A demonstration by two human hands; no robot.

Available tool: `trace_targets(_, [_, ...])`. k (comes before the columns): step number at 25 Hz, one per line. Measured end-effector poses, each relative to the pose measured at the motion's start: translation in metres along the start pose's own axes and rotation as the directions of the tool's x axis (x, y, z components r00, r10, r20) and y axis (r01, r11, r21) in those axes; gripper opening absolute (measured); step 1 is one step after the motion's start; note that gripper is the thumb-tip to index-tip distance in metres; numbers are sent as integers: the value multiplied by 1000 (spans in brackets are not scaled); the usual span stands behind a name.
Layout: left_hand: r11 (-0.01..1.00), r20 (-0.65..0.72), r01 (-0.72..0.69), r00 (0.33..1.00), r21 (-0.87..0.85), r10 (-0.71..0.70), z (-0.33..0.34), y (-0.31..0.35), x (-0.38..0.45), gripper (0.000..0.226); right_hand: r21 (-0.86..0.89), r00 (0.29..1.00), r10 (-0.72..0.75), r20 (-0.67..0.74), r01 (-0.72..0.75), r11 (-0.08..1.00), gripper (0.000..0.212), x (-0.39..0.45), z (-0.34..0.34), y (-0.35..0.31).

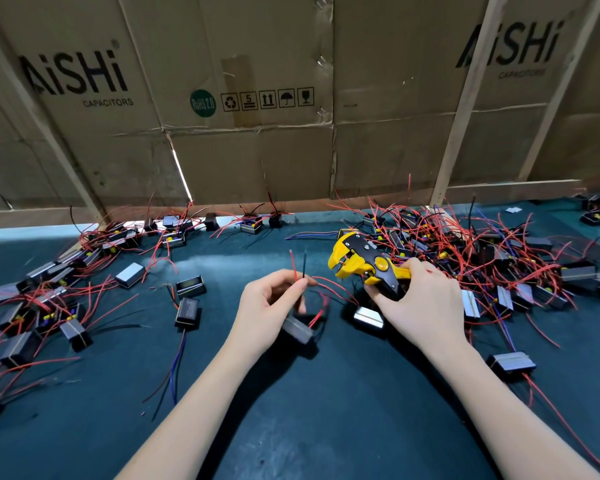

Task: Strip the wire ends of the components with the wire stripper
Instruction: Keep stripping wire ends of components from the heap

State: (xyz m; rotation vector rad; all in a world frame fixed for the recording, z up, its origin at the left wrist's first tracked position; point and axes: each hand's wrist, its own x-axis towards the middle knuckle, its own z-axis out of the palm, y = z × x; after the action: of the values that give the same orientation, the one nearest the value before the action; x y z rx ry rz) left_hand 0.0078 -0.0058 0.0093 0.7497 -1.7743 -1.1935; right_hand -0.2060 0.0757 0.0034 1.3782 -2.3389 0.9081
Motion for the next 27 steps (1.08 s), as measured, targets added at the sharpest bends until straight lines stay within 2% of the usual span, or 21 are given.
trace_targets(5, [998, 13, -9, 1000, 57, 8, -6, 0, 1, 21, -106, 999, 4, -40, -9, 994, 62, 0, 5, -1])
trace_targets(11, [981, 27, 6, 1000, 195, -12, -4, 1, -1, 22, -158, 996, -57, -71, 45, 986, 58, -2, 5, -5])
trace_targets(15, [983, -9, 20, 1000, 185, -18, -3, 2, -1, 22, -193, 991, -117, -64, 103, 976, 59, -2, 5, -6])
trace_targets(19, [989, -24, 3, 1000, 148, 1, -4, 4, -1, 22, -220, 992, -111, -61, 95, 971, 61, -1, 4, -5])
trace_targets(27, [979, -42, 83, 996, 187, -76, 4, 1, -3, 27, -217, 986, -142, -85, 121, 969, 61, -2, 3, -6])
